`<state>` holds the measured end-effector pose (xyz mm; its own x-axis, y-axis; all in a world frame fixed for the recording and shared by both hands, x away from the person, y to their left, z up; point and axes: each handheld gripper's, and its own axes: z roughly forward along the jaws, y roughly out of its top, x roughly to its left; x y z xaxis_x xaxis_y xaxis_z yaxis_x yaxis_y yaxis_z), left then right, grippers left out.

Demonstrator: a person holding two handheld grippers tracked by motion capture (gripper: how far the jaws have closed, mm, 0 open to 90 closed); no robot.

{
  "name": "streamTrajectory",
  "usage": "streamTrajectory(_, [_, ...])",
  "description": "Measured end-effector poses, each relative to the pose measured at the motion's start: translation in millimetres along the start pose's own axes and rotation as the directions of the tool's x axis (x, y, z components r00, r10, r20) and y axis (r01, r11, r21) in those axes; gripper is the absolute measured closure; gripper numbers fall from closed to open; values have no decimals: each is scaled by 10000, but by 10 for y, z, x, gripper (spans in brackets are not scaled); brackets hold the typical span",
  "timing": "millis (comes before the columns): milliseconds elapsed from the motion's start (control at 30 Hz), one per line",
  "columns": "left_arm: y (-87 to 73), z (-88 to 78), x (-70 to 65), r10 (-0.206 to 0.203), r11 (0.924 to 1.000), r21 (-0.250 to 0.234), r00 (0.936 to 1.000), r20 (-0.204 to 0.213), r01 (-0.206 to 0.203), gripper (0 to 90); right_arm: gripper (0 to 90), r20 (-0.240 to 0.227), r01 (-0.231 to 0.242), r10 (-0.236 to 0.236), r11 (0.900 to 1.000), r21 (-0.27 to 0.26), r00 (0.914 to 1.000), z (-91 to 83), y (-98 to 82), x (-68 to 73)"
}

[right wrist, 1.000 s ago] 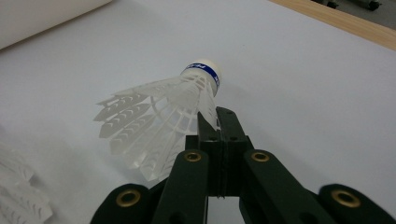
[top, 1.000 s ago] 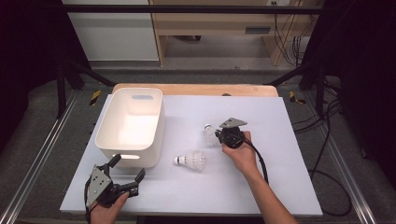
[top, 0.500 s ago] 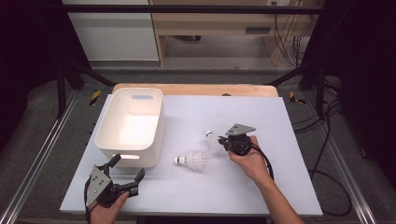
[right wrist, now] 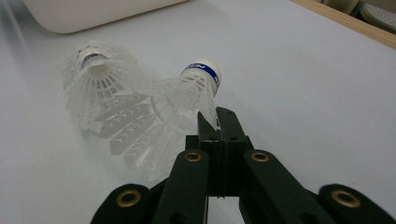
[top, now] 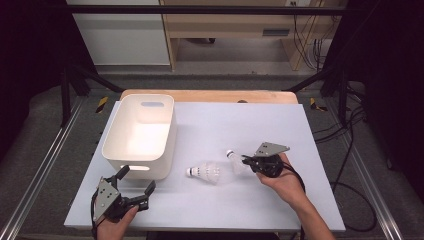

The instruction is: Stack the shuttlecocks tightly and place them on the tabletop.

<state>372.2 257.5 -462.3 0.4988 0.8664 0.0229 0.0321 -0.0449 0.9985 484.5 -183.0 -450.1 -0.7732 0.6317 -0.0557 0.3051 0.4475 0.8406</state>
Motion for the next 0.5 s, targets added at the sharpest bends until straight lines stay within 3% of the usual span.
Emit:
streamTrajectory(333, [3,-35,-7,134,9999,-43,9998,-110,-135,21,900,-239,116,-122,9996,-258,9996,-188,-186,13])
streamTrajectory(500, [9,-37,-6,8,10000,-35,9998,-223,-9,21,900,-261,120,-129,9993,-358,9996,-237,-180,-1])
